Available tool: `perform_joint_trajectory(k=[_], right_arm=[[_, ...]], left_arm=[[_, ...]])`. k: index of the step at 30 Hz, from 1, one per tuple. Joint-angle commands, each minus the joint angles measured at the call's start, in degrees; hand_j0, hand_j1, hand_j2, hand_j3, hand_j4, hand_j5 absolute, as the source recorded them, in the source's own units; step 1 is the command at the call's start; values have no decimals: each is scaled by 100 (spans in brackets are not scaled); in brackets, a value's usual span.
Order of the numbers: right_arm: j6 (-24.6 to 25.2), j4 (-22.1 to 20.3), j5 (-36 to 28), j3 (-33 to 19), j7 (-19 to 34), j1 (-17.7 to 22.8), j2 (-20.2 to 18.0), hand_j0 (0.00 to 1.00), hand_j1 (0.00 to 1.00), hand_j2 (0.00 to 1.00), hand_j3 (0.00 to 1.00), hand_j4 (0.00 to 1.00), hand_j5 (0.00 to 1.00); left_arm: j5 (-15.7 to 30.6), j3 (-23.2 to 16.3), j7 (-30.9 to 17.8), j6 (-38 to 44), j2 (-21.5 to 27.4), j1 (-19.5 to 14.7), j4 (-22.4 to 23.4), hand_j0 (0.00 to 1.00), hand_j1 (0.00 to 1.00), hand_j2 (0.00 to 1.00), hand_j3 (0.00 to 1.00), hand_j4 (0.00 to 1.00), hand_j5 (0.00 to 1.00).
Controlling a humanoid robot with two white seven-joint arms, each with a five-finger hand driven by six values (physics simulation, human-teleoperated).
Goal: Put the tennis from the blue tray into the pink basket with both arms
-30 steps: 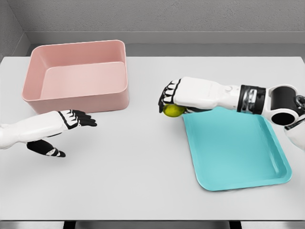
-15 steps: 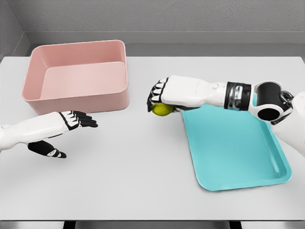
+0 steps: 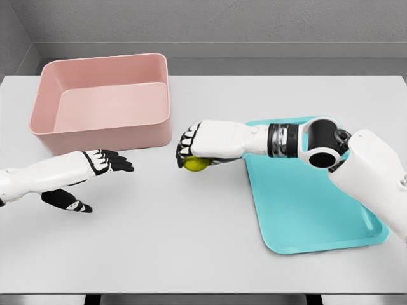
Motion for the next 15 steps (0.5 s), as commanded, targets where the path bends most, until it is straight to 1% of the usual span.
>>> perform_joint_trajectory(k=[1, 5, 11, 15], right_arm=[[16, 42, 71, 129, 5, 9, 111, 59, 59, 59, 59, 59, 59], [16, 95, 247, 243, 5, 0, 243, 59, 59, 59, 59, 59, 59], [16, 95, 274, 323, 14, 9, 252, 60, 60, 60, 60, 60, 60], [16, 113, 274, 314, 31, 17, 261, 71, 71, 71, 71, 71, 71]], left_arm=[[40, 3, 2, 5, -42, 0, -1, 100, 100, 100, 100, 100, 100], [31, 3, -7, 5, -95, 9, -1, 100, 100, 100, 100, 100, 100], [40, 3, -7, 5, -104, 9, -1, 100, 100, 100, 100, 100, 100], [40, 3, -7, 5, -104, 9, -1, 100, 100, 100, 100, 100, 100]])
